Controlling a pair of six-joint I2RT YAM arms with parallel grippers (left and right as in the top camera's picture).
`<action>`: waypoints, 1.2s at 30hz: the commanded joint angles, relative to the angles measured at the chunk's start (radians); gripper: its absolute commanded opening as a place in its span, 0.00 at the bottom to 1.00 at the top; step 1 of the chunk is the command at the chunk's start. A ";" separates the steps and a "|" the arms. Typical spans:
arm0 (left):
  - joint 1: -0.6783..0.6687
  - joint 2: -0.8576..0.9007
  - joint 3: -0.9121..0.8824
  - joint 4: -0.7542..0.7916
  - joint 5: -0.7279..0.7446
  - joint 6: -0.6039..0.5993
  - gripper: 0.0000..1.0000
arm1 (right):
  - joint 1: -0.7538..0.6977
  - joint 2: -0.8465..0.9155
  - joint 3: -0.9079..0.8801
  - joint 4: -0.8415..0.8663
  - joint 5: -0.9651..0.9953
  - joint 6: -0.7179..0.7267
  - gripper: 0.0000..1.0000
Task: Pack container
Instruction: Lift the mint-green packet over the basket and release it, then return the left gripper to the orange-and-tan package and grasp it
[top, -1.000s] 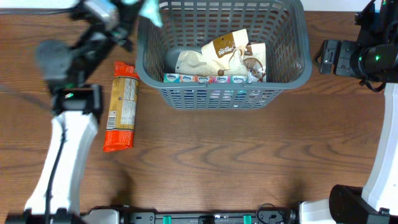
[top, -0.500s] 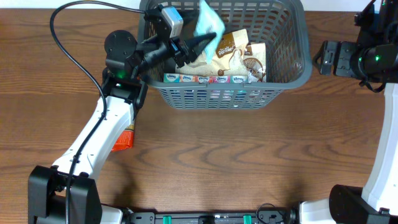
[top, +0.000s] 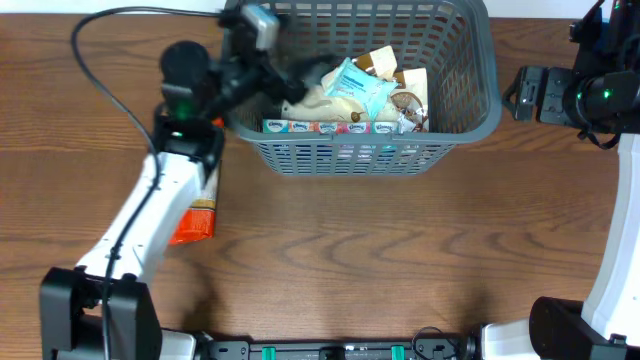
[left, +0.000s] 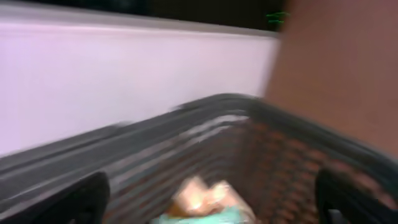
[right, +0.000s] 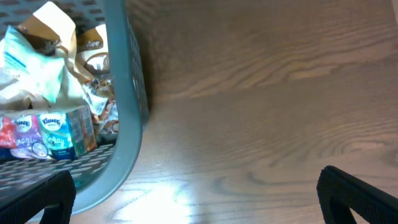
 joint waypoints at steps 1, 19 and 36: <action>0.169 -0.021 0.011 -0.007 -0.127 -0.001 0.87 | 0.007 -0.002 0.010 -0.003 -0.002 0.013 0.99; 0.476 -0.092 0.016 -0.869 -0.328 0.027 0.99 | 0.008 -0.002 0.010 0.002 -0.003 0.013 0.99; 0.473 -0.068 -0.016 -1.318 -0.447 0.537 0.99 | 0.008 -0.002 0.010 0.021 -0.004 0.013 0.99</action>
